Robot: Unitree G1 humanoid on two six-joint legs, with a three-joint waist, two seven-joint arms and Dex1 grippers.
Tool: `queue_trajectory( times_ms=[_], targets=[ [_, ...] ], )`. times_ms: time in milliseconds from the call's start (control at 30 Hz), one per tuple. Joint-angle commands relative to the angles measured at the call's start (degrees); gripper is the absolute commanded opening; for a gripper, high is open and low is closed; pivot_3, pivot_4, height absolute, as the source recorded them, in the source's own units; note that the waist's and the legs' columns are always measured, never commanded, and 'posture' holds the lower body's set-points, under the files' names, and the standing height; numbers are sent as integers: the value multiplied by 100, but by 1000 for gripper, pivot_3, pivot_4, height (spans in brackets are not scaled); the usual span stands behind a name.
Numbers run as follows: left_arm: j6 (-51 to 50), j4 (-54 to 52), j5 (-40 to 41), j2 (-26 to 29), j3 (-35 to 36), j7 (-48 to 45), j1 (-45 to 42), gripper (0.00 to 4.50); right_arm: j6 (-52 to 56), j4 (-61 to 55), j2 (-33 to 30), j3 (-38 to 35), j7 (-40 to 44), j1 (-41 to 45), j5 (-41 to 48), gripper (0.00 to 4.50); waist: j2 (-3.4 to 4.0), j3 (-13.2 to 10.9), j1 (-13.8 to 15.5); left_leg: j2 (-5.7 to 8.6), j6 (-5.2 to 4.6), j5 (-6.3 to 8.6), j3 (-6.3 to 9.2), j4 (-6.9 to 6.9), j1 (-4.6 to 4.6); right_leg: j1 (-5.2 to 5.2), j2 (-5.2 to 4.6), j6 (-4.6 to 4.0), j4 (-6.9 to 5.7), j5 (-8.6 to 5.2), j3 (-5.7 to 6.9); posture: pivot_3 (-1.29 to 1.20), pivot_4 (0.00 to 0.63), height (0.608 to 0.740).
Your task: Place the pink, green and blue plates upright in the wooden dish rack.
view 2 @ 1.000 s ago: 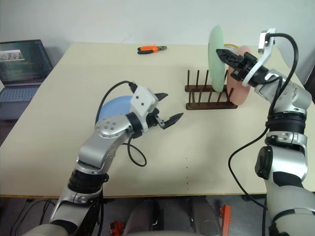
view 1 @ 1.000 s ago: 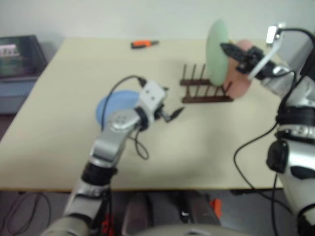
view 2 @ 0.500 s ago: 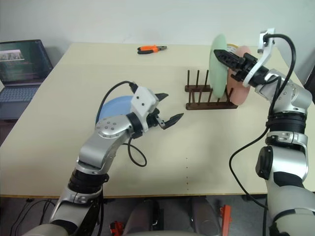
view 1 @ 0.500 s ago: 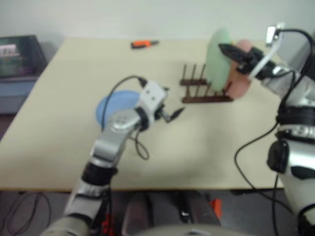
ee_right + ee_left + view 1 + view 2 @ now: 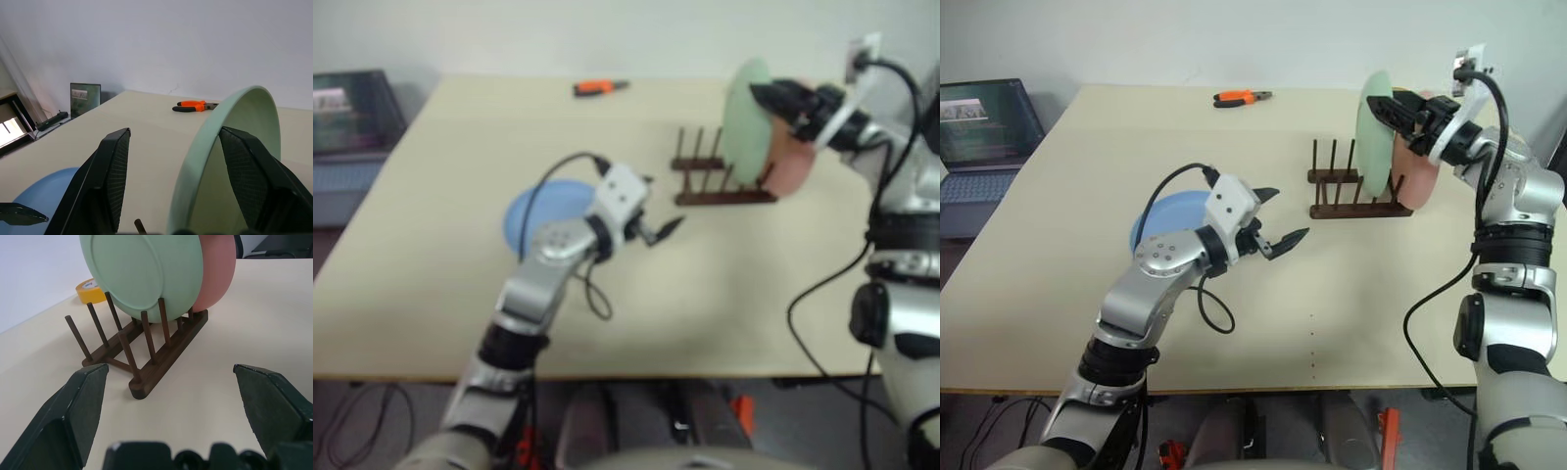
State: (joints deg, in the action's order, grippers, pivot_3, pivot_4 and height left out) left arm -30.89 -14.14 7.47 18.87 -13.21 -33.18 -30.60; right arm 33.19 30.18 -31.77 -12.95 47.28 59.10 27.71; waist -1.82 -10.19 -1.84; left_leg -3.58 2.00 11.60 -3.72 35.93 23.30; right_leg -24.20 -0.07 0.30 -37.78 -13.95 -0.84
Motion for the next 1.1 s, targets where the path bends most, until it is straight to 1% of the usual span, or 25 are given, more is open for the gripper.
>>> queue_trajectory(
  times_ms=[33,333,533,867,967,1033,1100],
  targets=[
    [102,-221,-34,-8,14,25,-88,4500,-307,-267,-131,86,-1,42,-200,3087,0,0,0,0,0,0,0,0,0,0,0,0,0,0,0,0,150,740],
    [83,-262,-37,-4,8,31,-62,4500,-680,-211,-206,50,-57,168,-430,3087,0,0,0,0,0,0,-1,0,0,0,0,0,1,0,0,0,150,740],
    [85,-252,-41,-1,12,25,-66,4500,-1102,-178,-292,173,-96,135,-724,3087,0,0,1,1,0,0,0,0,0,0,0,0,1,0,0,0,150,740],
    [70,-254,-49,29,37,24,-69,4500,-1473,-174,-251,173,-121,177,-874,3087,0,0,1,0,0,0,-1,0,0,0,0,0,0,0,-1,0,150,740],
    [7,-310,-26,111,149,24,-74,4500,-1393,-335,-264,179,-102,227,-808,3087,0,0,1,0,0,0,-1,0,0,0,0,0,0,0,-1,0,150,740],
    [-129,-429,62,247,385,35,-65,4500,-1292,-706,-388,286,105,210,-773,3087,1,0,-3,0,0,0,-1,0,-1,-1,0,0,0,0,-1,0,150,740],
    [-380,-583,225,465,776,42,-61,4500,-1049,-1279,-620,514,473,120,-752,3087,5,-4,-4,-1,0,0,-1,-2,2,-6,0,0,-1,0,-2,0,150,740]
  ],
)
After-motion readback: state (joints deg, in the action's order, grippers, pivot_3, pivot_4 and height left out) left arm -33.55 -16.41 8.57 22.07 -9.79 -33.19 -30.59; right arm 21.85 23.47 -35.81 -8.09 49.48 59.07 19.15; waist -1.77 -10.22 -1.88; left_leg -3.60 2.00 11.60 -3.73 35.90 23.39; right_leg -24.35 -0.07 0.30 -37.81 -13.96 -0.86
